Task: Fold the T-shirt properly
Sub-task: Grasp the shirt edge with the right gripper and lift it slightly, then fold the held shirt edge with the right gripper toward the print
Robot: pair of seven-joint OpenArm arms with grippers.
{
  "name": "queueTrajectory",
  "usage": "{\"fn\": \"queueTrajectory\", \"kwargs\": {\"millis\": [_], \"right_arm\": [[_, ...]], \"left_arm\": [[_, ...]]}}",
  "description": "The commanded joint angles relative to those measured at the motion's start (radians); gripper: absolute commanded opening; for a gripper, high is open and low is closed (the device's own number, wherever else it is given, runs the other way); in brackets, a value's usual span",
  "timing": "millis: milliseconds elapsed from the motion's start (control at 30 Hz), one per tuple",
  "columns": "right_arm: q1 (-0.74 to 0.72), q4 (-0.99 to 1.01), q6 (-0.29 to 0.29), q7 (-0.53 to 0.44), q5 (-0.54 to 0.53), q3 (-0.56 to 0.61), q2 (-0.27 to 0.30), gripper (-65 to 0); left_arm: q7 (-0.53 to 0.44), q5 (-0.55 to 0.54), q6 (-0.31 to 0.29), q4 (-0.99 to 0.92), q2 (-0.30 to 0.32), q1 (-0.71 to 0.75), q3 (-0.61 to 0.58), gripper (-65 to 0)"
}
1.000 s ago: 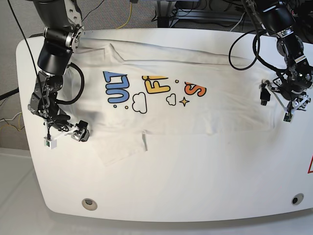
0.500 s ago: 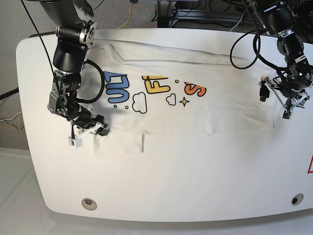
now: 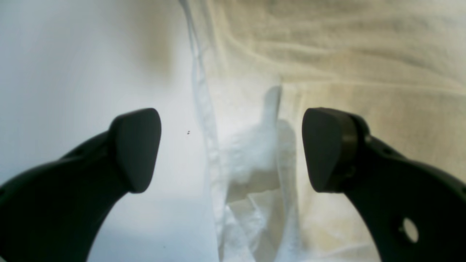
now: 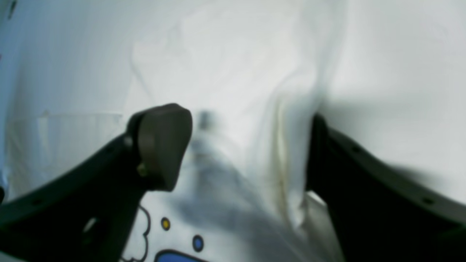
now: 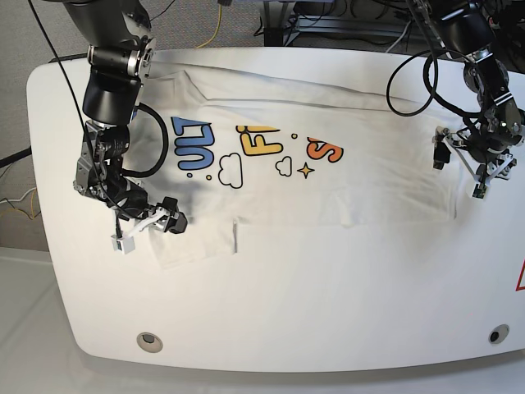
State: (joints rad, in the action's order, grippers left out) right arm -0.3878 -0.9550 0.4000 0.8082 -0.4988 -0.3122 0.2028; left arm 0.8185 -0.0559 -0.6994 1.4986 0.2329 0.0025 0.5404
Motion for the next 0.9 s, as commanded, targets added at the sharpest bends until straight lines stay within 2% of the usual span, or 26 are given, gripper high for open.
{"fn": "queueTrajectory", "kwargs": {"millis": [0, 167, 200, 667, 733, 867], "right_arm": [[-0.014, -0.006, -0.009, 0.010, 0.025, 0.000, 0.013, -35.7], [-0.032, -0.002, -0.004, -0.008, 0.027, 0.002, 0.002, -61.7], [-0.037, 0.001, -0.005, -0.008, 0.028, 0.001, 0.001, -65.0], [-0.053, -0.040, -0.008, 0.019, 0.016, 0.001, 0.010, -65.0], [-0.037, -0.082, -0.003, 0.047, 0.014, 0.002, 0.008, -65.0], [0.028, -0.245, 0.026, 0.179, 0.007, 0.012, -0.004, -65.0]], "left_arm": [[-0.019, -0.004, 0.001, 0.017, 0.016, -0.018, 0.005, -6.6], [-0.010, -0.001, 0.001, 0.025, 0.022, -0.015, 0.003, -6.6], [-0.005, 0.000, 0.001, 0.029, 0.022, -0.014, 0.001, -6.5], [-0.016, 0.001, 0.001, -0.002, 0.021, -0.015, 0.003, -6.9], [-0.015, 0.001, 0.001, -0.011, 0.021, -0.018, 0.004, -7.0], [-0.009, -0.002, 0.001, -0.029, 0.022, -0.026, 0.004, -7.2]]}}
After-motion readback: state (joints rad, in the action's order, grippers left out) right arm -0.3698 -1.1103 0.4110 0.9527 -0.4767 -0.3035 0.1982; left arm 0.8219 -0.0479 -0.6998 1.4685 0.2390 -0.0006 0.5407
